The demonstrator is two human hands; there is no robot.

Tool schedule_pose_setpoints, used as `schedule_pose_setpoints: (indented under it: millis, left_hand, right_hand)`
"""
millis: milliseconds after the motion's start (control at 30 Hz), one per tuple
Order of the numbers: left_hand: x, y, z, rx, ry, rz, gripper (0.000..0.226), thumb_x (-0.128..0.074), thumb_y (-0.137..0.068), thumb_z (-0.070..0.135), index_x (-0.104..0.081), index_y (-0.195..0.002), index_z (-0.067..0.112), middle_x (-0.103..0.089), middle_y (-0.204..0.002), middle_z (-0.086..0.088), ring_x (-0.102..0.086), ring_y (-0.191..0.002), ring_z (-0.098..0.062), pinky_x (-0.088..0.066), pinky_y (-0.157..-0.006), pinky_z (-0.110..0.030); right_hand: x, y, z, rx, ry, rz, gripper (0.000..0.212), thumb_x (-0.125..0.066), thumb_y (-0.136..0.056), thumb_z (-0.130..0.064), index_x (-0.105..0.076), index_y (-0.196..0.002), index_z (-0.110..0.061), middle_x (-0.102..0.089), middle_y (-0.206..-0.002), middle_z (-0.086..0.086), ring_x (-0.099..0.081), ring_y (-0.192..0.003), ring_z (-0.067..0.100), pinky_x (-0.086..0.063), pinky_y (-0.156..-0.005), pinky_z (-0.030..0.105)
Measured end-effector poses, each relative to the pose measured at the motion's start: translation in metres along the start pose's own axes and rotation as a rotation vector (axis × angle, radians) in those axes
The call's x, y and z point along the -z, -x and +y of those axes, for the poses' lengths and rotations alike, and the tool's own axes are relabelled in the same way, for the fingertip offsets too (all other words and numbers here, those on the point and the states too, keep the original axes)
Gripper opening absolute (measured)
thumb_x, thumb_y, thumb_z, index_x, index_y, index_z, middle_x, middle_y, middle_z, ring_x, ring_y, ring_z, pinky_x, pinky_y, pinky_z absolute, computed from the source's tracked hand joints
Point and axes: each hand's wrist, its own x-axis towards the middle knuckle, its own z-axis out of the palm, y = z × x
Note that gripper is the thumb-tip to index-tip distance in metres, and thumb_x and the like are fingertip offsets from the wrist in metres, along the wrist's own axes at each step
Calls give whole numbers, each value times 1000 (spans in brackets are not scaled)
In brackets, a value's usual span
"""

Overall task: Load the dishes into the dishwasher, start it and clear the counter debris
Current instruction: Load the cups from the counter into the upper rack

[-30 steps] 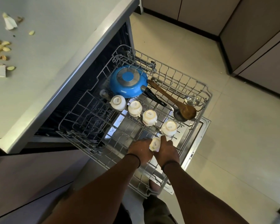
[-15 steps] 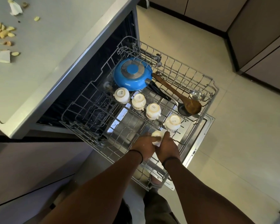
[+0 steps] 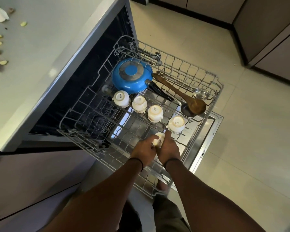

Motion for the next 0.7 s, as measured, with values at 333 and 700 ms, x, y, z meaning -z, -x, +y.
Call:
schedule_pose_setpoints:
  millis: [333, 700]
  left_hand:
    - [-7, -2, 5, -23, -84, 7, 63, -62, -85, 15, -36, -140, 31, -59, -129, -4, -56, -118, -27, -48, -97, -41]
    - [0, -2, -7, 10, -183, -39, 71, -60, -89, 20, -25, -149, 30, -48, -142, -7, -50, -126, -27, -45, -101, -42]
  right_hand:
    - [8, 1, 9, 8, 54, -44, 75, -67, -79, -34, -25, -139, -24, -58, -117, 14, -60, -102, 34, -51, -82, 39]
    - [11, 13, 7, 38, 226, 29, 79, -75, -76, -41, -31, -139, -22, -53, -115, 13, -55, -105, 32, -50, -80, 40]
